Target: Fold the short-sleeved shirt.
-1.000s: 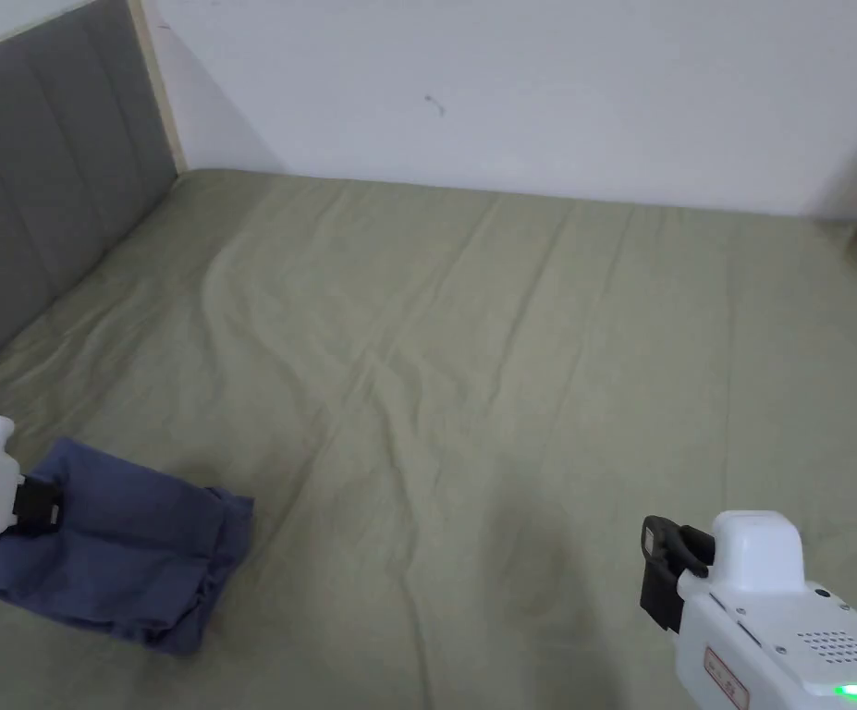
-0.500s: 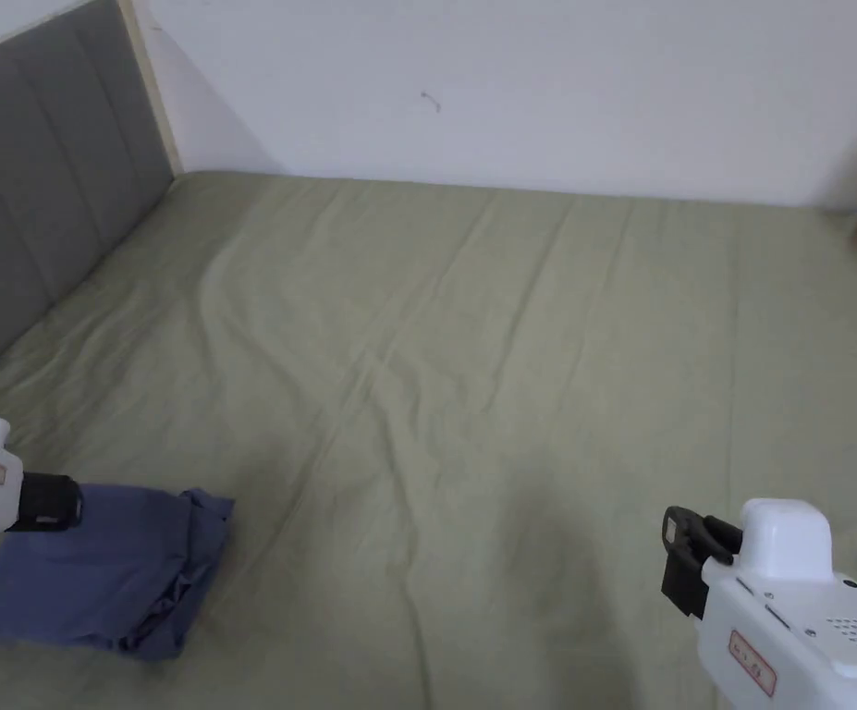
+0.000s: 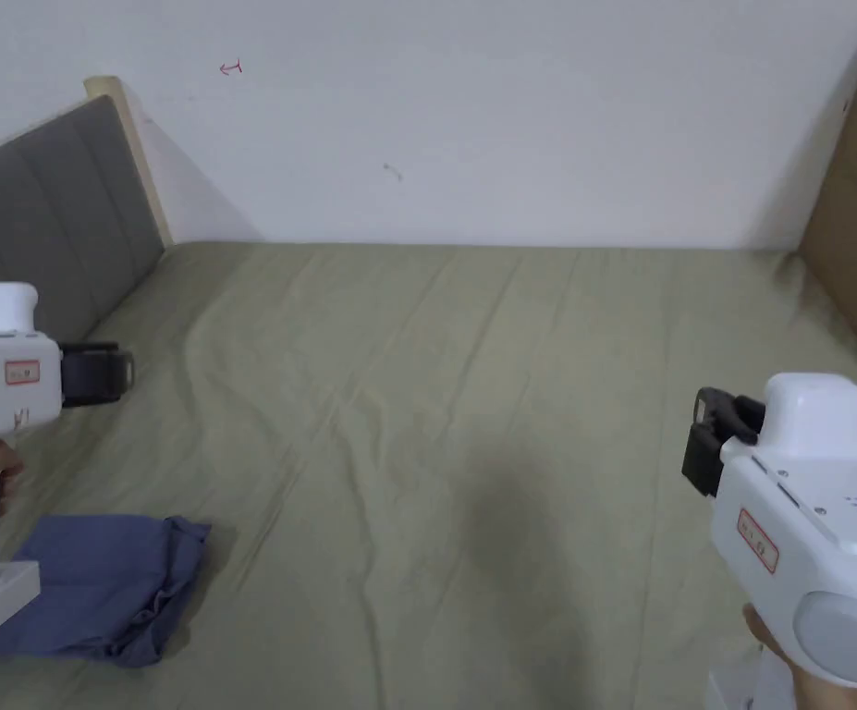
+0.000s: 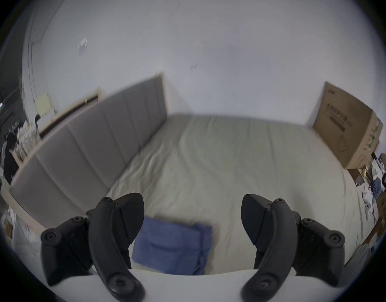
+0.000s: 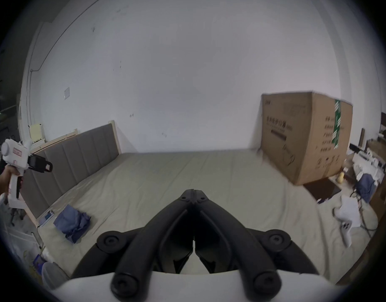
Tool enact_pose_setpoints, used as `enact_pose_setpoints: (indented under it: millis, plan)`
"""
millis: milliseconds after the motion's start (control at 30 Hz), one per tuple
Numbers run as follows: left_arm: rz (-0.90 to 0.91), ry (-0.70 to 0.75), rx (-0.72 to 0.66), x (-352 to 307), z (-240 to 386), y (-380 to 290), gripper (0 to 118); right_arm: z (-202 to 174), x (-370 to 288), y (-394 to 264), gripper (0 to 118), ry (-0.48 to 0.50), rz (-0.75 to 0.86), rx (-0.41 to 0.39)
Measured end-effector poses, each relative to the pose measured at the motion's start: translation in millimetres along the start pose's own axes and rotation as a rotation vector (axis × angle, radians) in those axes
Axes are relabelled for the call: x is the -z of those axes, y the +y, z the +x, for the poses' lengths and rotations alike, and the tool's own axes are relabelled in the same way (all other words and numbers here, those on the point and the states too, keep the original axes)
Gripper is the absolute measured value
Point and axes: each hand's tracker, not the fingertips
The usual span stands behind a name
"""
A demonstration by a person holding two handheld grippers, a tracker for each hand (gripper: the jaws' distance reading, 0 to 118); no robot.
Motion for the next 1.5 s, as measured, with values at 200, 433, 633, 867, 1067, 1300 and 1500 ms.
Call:
enact_pose_setpoints:
  millis: [200,433,633,867,1067,1300,1500]
  plan:
    - [0.300,-0.077,-0.036,-77.3,60.9,27.2,94,13.3,-31.5,31.8,0,-0.079,0.129,-0.055]
    - [0.549,-0.110,0.021,-129.8,137.9,1.8,94,27.6,-53.1,44.4,0,-0.112,0.206,-0.068]
    - [0.590,-0.166,0.071,-128.6,186.6,-32.2,66,33.6,-60.0,44.0,0,-0.127,0.225,-0.074]
    - [0.524,-0.258,0.042,-121.2,219.2,-55.6,0,36.7,-62.8,39.2,0,-0.131,0.223,-0.068]
    - [0.510,-0.254,0.057,-118.5,223.3,-61.5,0,36.8,-62.5,38.0,0,-0.128,0.218,-0.071]
    - [0.522,-0.244,0.057,-119.3,221.1,-58.1,0,35.1,-61.2,37.0,0,-0.126,0.216,-0.075]
    - [0.524,-0.239,0.061,-119.6,219.6,-58.7,0,33.9,-62.9,37.0,0,-0.120,0.216,-0.079]
